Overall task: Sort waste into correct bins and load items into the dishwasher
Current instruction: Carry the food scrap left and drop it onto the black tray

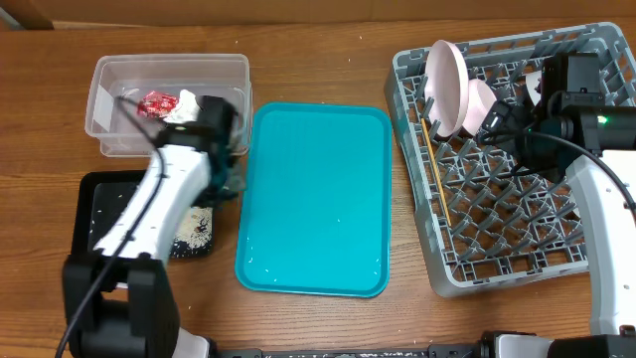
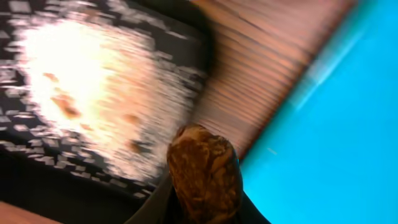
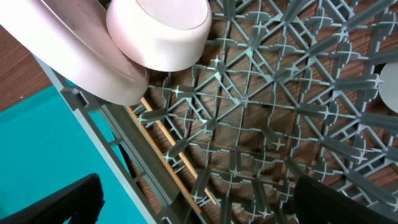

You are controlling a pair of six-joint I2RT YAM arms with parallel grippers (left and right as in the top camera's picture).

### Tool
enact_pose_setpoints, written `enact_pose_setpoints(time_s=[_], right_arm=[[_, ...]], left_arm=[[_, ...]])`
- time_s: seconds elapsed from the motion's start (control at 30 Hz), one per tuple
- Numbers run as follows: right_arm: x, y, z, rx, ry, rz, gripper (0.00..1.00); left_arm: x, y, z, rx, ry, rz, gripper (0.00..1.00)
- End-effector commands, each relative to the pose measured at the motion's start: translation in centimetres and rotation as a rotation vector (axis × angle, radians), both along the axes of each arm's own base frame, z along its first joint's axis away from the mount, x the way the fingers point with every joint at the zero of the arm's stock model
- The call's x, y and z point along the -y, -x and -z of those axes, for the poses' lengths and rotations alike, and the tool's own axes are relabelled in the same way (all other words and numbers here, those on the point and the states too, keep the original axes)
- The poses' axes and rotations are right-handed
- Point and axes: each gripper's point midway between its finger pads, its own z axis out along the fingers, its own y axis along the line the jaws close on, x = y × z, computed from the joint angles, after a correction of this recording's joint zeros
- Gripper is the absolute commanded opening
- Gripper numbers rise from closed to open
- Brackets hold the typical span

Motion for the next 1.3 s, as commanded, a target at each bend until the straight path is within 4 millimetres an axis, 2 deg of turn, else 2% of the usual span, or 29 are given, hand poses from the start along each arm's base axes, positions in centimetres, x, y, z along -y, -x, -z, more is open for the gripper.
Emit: enact_pose_setpoints(time_s=[0.0,0.2,0.37,0.83,0.9,1.03,1.17,1.27], right_arm=[[0.0,0.1,-0.2,0.002,-0.001,0.002,1.0],[0.0,0.2,-0.1,-0.006,-0.002,0.002,1.0],[0.0,0.3,-0.1,-0.007,-0.002,0.002,1.0],[0.0,0.4,0.0,-0.014,-0.002,0.002,1.0],[0.0,0.4,0.0,-0.014,-0.002,0.002,1.0],[0.0,0.4,0.0,-0.014,-0.002,0.002,1.0],[0.0,0.4,0.0,-0.014,-0.002,0.002,1.0],[0.0,0.4,0.0,-0.015,-0.002,0.001,1.0]], left_arm=[[-4.1,-0.5,-0.7,0.03,-0.033,-0.109,0.14],[-10.7,0.1,-0.6,0.061,-0.04,-0.314,0.16],[-13.2,0.8,0.2,0.076,-0.044,-0.393,0.17],[-13.1,2.8,4.2,0.046,-0.044,-0.406,0.19],[-13.0,3.0,4.5,0.04,-0.043,-0.405,0.27],[-12.9,3.1,4.6,0.035,-0.042,-0.405,0.32],[-12.8,3.3,4.6,0.028,-0.039,-0.405,0.41],[-12.8,3.3,4.4,0.027,-0.037,-0.404,0.52]])
